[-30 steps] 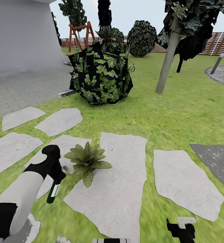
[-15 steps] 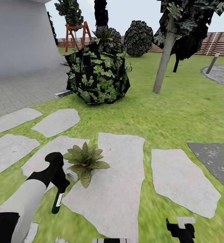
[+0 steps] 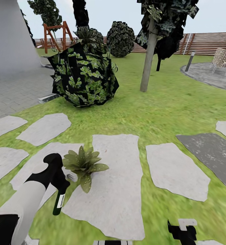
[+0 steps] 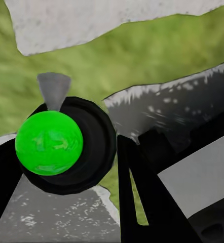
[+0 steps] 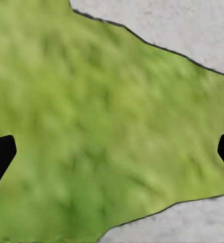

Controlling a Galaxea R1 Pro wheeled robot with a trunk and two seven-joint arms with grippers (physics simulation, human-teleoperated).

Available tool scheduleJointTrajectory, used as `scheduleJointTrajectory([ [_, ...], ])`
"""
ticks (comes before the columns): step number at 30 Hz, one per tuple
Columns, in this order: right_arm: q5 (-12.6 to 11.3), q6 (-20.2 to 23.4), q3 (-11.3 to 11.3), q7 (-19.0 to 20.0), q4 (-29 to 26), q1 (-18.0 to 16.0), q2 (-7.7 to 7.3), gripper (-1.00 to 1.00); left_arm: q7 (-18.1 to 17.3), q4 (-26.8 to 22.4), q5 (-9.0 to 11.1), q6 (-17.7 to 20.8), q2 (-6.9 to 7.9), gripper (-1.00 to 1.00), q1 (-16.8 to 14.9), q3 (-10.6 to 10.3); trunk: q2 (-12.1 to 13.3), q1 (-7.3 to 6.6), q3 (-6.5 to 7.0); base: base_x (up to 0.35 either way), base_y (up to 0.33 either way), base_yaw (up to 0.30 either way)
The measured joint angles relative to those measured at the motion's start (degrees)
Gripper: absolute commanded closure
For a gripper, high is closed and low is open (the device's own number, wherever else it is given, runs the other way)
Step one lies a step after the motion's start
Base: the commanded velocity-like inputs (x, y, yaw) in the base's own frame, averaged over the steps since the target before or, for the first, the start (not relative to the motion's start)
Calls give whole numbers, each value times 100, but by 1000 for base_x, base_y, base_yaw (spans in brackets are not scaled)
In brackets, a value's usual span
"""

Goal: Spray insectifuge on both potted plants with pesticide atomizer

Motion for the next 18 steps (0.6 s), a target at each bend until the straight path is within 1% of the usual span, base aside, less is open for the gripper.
scheduleJointTrajectory([
  [3, 0, 0, 1, -1, 0, 0, 5, -100, 1, 0, 1, 0, 0, 100, -2, 0, 0, 1, 0, -174, 283, -75],
  [9, 1, 0, 0, -1, -8, 0, -9, -100, 2, 6, 2, 0, 1, 100, 4, 0, 0, 1, 0, -218, 248, -7],
  [11, 2, 0, 1, -1, -8, 0, -11, -100, 2, 8, 2, 0, 1, 100, 4, 0, 0, 0, 0, -107, 273, -1],
  [14, 3, 0, 0, -1, -9, 0, -12, -100, 2, 30, 2, 0, 0, 100, 4, 0, 0, -2, 0, 75, 294, 0],
  [18, 4, 0, 0, -1, -9, 0, -12, -100, 2, 50, 10, 0, -4, 100, 4, 0, 0, -4, 0, 209, 266, 0],
])
